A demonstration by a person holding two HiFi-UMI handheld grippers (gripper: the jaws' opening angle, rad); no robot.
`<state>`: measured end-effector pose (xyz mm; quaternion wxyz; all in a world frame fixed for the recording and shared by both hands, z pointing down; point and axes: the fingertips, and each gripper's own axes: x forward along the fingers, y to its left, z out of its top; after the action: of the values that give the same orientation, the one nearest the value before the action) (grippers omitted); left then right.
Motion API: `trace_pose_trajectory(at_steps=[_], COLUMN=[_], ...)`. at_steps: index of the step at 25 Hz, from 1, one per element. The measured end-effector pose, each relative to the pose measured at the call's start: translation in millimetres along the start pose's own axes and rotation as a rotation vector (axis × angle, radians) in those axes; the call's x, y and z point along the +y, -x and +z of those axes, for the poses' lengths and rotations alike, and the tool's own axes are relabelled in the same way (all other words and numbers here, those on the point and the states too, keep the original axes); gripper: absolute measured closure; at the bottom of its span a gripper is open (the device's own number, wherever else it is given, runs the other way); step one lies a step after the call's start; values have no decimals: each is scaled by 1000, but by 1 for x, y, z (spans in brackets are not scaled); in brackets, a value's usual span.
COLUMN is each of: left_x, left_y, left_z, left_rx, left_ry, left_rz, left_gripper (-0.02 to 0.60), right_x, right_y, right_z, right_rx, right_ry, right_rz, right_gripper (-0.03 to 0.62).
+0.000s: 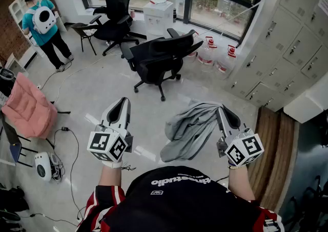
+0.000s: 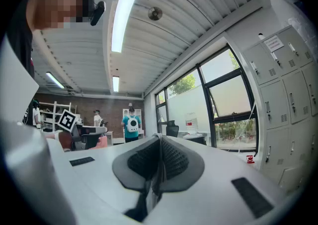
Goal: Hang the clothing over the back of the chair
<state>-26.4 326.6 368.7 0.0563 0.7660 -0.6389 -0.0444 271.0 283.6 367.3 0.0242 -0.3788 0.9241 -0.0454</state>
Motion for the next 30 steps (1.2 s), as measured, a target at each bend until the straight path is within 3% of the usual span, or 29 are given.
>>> trace_pose_trajectory(at_steps=[9,21,30], left_x=[-3,-1,12], left_y=[6,13,21], left_z=[-3,-8,-8], left_rx=[6,16,10], left_ry=[6,13,26], left_rz=[-6,-7,-10], left_gripper=[546,548,548], right_x=[14,-5,5], right_y=[2,8,3], right_z=[0,0,-1], right_rx=[1,12,13], right_ry=[8,49,31], right_rz=[16,-71,-80], right_gripper=[574,576,574])
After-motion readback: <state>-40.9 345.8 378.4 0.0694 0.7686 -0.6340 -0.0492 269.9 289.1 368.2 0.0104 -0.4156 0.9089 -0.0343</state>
